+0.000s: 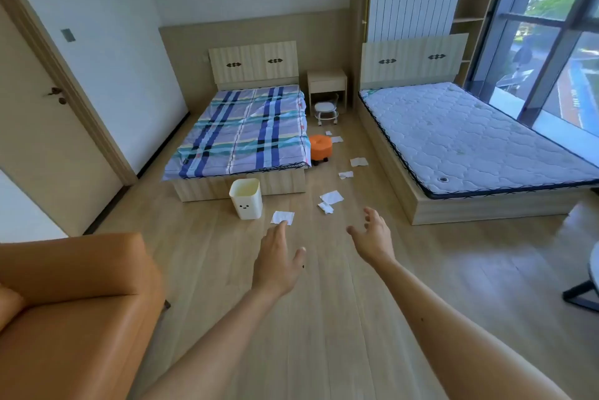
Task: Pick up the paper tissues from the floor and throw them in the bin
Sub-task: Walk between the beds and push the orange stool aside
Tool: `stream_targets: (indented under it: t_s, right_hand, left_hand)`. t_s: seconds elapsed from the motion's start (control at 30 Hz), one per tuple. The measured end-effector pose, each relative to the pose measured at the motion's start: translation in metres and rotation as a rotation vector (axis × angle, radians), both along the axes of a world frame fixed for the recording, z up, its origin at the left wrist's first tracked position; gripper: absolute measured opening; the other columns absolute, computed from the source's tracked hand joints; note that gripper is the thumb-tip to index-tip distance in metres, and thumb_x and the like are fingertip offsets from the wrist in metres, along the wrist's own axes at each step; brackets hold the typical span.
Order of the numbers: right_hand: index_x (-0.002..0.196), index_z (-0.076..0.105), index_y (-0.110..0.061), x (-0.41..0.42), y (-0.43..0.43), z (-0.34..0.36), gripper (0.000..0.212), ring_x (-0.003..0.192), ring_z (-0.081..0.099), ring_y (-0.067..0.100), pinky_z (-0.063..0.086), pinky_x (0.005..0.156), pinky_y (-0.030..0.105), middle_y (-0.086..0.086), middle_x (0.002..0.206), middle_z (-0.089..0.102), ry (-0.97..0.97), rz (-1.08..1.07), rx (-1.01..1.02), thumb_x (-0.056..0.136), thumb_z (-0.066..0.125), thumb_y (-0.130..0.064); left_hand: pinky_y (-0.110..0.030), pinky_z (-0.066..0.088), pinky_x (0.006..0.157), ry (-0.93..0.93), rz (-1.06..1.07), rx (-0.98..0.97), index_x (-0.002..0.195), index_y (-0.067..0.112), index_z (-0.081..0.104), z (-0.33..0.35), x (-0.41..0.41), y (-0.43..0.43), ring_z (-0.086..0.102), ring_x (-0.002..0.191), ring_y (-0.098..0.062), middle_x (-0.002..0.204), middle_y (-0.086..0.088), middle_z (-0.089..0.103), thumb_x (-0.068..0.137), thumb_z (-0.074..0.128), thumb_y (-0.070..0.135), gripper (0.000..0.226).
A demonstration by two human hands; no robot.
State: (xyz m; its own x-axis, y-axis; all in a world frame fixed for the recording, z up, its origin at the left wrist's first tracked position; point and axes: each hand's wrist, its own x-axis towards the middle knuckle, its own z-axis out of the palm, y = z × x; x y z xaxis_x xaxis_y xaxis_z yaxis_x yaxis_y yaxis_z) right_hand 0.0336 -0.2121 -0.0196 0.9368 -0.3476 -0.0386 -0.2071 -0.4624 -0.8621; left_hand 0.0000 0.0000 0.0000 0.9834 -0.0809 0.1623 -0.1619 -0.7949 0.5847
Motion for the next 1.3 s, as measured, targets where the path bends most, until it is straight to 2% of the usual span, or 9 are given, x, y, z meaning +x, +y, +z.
stream_targets:
  t_s: [0.17, 0.3, 0.7, 0.93, 1.03, 1.17, 1.3]
  right_hand:
    - [0.151, 0.036, -0.014, 0.065, -0.025, 0.005, 0.07, 0.134, 0.049, 0.025, 0.043, 0.109, 0.044, 0.01, 0.147, 0.048, 0.021, -0.039, 0.022, 0.09, 0.068, -0.028]
    - [0.151, 0.036, -0.014, 0.13, -0.044, -0.003, 0.07, 0.135, 0.048, 0.025, 0.042, 0.111, 0.046, 0.01, 0.149, 0.047, 0.018, -0.064, 0.011, 0.09, 0.067, -0.029]
    - [0.148, 0.041, -0.017, 0.338, -0.095, -0.01, 0.068, 0.13, 0.052, 0.023, 0.045, 0.105, 0.039, 0.008, 0.143, 0.052, 0.062, -0.211, 0.041, 0.087, 0.067, -0.034]
    - [0.147, 0.043, -0.015, 0.441, -0.125, -0.04, 0.067, 0.13, 0.052, 0.025, 0.045, 0.106, 0.043, 0.01, 0.144, 0.052, 0.133, -0.241, 0.116, 0.087, 0.067, -0.033]
    - [0.146, 0.045, -0.015, 0.498, -0.147, -0.056, 0.065, 0.13, 0.052, 0.024, 0.046, 0.106, 0.044, 0.009, 0.144, 0.053, 0.152, -0.243, 0.162, 0.088, 0.066, -0.032]
    - [0.147, 0.044, -0.016, 0.576, -0.181, -0.068, 0.063, 0.132, 0.051, 0.023, 0.046, 0.107, 0.044, 0.008, 0.145, 0.052, 0.141, -0.253, 0.226, 0.089, 0.064, -0.03]
    - [0.146, 0.046, -0.017, 0.646, -0.207, -0.069, 0.061, 0.125, 0.056, 0.02, 0.048, 0.104, 0.04, 0.007, 0.141, 0.055, 0.149, -0.241, 0.309, 0.089, 0.065, -0.028]
  left_hand:
    - [-0.035, 0.037, 0.11, 0.039, -0.047, -0.003, 0.151, 0.017, 0.026, 0.003, 0.076, -0.029, 0.031, 0.143, -0.016, 0.156, 0.002, 0.034, 0.091, 0.053, 0.038, 0.069]
    - [-0.035, 0.04, 0.106, 0.016, -0.09, -0.019, 0.149, 0.018, 0.028, -0.004, 0.157, -0.053, 0.036, 0.14, -0.017, 0.151, 0.002, 0.039, 0.091, 0.055, 0.037, 0.067]
    - [-0.019, 0.027, 0.098, 0.077, -0.237, -0.093, 0.145, 0.016, 0.037, -0.019, 0.392, -0.114, 0.043, 0.131, -0.015, 0.14, 0.002, 0.047, 0.089, 0.06, 0.03, 0.063]
    - [-0.023, 0.032, 0.097, 0.194, -0.189, -0.248, 0.139, 0.017, 0.042, -0.049, 0.489, -0.159, 0.045, 0.117, -0.008, 0.134, 0.003, 0.051, 0.087, 0.064, 0.028, 0.057]
    - [-0.024, 0.034, 0.099, 0.234, -0.146, -0.292, 0.139, 0.018, 0.043, -0.069, 0.537, -0.186, 0.046, 0.118, -0.006, 0.138, 0.001, 0.051, 0.087, 0.064, 0.028, 0.057]
    - [-0.023, 0.033, 0.094, 0.274, -0.068, -0.371, 0.139, 0.019, 0.043, -0.083, 0.604, -0.226, 0.045, 0.114, -0.005, 0.138, 0.001, 0.052, 0.088, 0.064, 0.027, 0.056]
    - [-0.022, 0.035, 0.091, 0.271, 0.016, -0.419, 0.138, 0.015, 0.046, -0.077, 0.675, -0.263, 0.051, 0.117, -0.01, 0.137, -0.002, 0.054, 0.088, 0.066, 0.023, 0.054]
